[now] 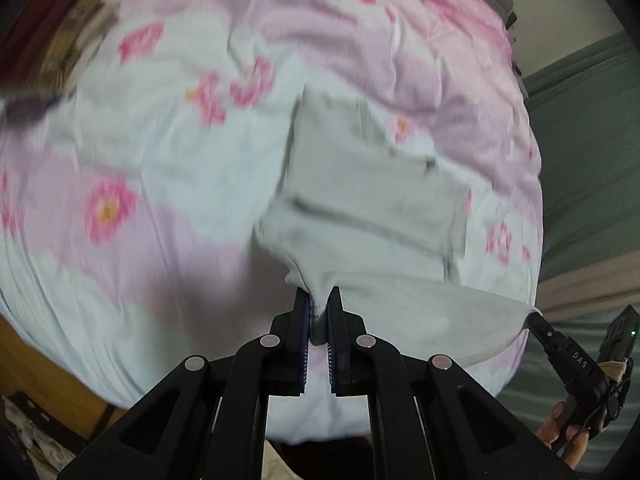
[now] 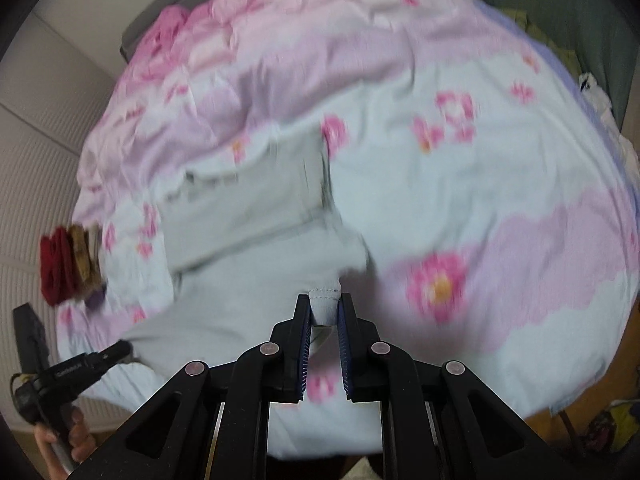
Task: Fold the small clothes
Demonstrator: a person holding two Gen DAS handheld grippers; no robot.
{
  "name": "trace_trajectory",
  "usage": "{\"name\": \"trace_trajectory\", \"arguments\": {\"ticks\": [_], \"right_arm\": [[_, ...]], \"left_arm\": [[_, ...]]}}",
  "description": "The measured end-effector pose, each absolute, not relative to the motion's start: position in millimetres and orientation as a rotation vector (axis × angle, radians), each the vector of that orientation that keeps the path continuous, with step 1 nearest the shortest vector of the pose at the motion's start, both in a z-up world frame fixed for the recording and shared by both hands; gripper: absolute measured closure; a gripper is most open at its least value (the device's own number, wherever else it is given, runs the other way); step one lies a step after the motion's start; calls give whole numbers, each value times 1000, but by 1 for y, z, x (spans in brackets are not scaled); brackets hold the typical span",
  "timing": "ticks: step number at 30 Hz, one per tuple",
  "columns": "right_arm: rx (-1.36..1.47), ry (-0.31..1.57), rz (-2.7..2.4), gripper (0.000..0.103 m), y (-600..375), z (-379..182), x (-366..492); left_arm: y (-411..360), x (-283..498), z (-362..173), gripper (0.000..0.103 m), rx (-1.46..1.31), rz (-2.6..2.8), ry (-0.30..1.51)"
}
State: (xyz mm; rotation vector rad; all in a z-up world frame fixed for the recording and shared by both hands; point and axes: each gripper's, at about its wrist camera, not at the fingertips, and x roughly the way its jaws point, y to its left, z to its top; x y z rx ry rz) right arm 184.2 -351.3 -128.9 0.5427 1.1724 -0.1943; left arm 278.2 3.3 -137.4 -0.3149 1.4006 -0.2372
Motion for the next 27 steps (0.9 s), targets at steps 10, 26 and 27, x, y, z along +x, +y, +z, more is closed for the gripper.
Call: {"name": "trace_trajectory", "arguments": {"ticks": [10, 26, 27], "right_arm": [[522, 1080, -306, 89, -369, -120, 304], [612, 1312, -362, 85, -399, -225, 418], [618, 1314, -358, 78, -399, -225, 421]], "left_arm": [[-21, 414, -167, 93, -384, -133, 1451], [-47, 511, -224, 77, -352, -38, 1585], [-47, 517, -221, 77, -352, -33, 1575]]}}
